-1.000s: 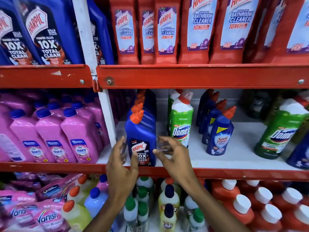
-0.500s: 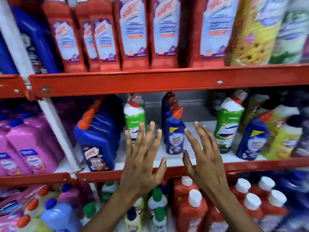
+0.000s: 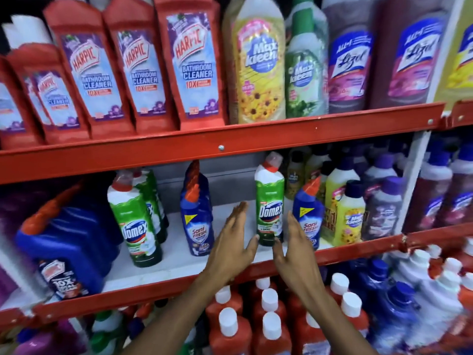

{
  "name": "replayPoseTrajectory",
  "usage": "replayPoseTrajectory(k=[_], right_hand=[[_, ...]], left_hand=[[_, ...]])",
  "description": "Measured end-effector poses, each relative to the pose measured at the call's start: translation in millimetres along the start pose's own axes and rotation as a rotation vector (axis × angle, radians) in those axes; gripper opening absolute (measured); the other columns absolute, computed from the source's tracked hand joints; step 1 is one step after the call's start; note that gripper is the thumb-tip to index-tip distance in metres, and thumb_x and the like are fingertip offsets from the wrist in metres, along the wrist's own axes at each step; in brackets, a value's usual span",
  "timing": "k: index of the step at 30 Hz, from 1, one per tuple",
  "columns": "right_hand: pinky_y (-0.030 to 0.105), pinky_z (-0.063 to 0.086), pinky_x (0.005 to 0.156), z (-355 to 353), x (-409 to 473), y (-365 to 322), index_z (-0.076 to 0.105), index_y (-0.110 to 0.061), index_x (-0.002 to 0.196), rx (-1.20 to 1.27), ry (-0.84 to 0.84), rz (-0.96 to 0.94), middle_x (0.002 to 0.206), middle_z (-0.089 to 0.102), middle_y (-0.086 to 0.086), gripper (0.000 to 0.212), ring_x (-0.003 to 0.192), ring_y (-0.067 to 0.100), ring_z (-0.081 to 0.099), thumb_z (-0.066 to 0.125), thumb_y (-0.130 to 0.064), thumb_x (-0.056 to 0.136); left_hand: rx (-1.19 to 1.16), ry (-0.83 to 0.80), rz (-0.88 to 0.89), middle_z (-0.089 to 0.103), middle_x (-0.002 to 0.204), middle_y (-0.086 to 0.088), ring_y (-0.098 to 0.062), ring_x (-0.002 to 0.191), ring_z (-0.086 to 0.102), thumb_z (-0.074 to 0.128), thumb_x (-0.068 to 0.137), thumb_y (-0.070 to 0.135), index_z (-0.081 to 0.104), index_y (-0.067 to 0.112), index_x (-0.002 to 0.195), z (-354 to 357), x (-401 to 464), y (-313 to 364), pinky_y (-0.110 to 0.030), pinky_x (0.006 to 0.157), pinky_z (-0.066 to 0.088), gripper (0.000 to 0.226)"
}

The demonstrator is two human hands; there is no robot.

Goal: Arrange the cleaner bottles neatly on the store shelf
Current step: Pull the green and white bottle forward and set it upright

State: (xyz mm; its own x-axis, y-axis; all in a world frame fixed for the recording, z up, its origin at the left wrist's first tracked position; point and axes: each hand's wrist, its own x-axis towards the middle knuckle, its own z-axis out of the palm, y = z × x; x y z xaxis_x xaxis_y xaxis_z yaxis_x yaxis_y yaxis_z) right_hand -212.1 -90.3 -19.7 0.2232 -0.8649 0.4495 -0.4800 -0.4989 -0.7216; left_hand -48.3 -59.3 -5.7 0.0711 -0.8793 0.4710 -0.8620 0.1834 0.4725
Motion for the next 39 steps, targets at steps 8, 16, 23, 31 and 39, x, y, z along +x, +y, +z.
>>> replayPoseTrajectory(k=[8, 16, 23, 31, 39], right_hand=[[0.018, 0.045, 0.091, 5.1, 10.5, 9.1, 0.049, -0.01, 0.139, 0.114, -0.043, 0.036, 0.127, 0.068, 0.01, 0.057, 0.113, 0.028, 0.067, 0.048, 0.007, 0.085], [0.038, 0.053, 0.102, 4.1, 13.6, 8.6, 0.051, -0.01, 0.138, 0.191, -0.017, 0.018, 0.127, 0.068, 0.01, 0.047, 0.118, 0.026, 0.065, 0.049, 0.003, 0.093], [0.013, 0.053, 0.088, 7.2, -5.9, -25.7, 0.059, -0.025, 0.133, 0.31, -0.024, -0.092, 0.125, 0.069, -0.008, 0.041, 0.115, 0.007, 0.066, 0.064, -0.012, 0.094], [0.008, 0.052, 0.088, 72.0, -19.5, -109.6, 0.062, -0.031, 0.129, 0.437, -0.143, -0.203, 0.119, 0.071, -0.018, 0.042, 0.105, -0.011, 0.066, 0.067, -0.012, 0.092], [0.02, 0.054, 0.092, 145.3, -30.3, -153.4, 0.064, -0.021, 0.125, 0.395, -0.293, -0.191, 0.113, 0.076, -0.008, 0.035, 0.105, 0.002, 0.07, 0.068, -0.012, 0.091]], left_hand=[[-0.46, -0.014, -0.282, 0.065, 0.14, -0.011, -0.029, 0.127, 0.063, 0.078, 0.087, 0.01, 0.047, 0.011, 0.141, 33.3, 55.0, 3.2, -0.039, 0.108, 0.052, 0.062], [-0.474, 0.107, -0.243, 0.07, 0.112, 0.002, -0.019, 0.109, 0.071, 0.083, 0.079, 0.008, 0.052, 0.013, 0.127, 42.8, 43.4, -0.6, -0.038, 0.097, 0.059, 0.058], [-0.592, 0.218, -0.131, 0.071, 0.116, 0.026, -0.003, 0.115, 0.068, 0.083, 0.075, 0.019, 0.054, 0.052, 0.116, -14.5, -22.0, -9.9, -0.017, 0.091, 0.056, 0.06], [-0.481, 0.382, -0.154, 0.074, 0.12, 0.008, -0.012, 0.113, 0.072, 0.083, 0.081, 0.017, 0.048, 0.056, 0.111, -113.2, -82.4, -59.4, -0.033, 0.094, 0.061, 0.061], [-0.35, 0.451, -0.223, 0.074, 0.118, 0.024, 0.0, 0.108, 0.073, 0.081, 0.083, 0.026, 0.053, 0.047, 0.123, -157.1, -128.7, -107.8, -0.016, 0.091, 0.057, 0.053]])
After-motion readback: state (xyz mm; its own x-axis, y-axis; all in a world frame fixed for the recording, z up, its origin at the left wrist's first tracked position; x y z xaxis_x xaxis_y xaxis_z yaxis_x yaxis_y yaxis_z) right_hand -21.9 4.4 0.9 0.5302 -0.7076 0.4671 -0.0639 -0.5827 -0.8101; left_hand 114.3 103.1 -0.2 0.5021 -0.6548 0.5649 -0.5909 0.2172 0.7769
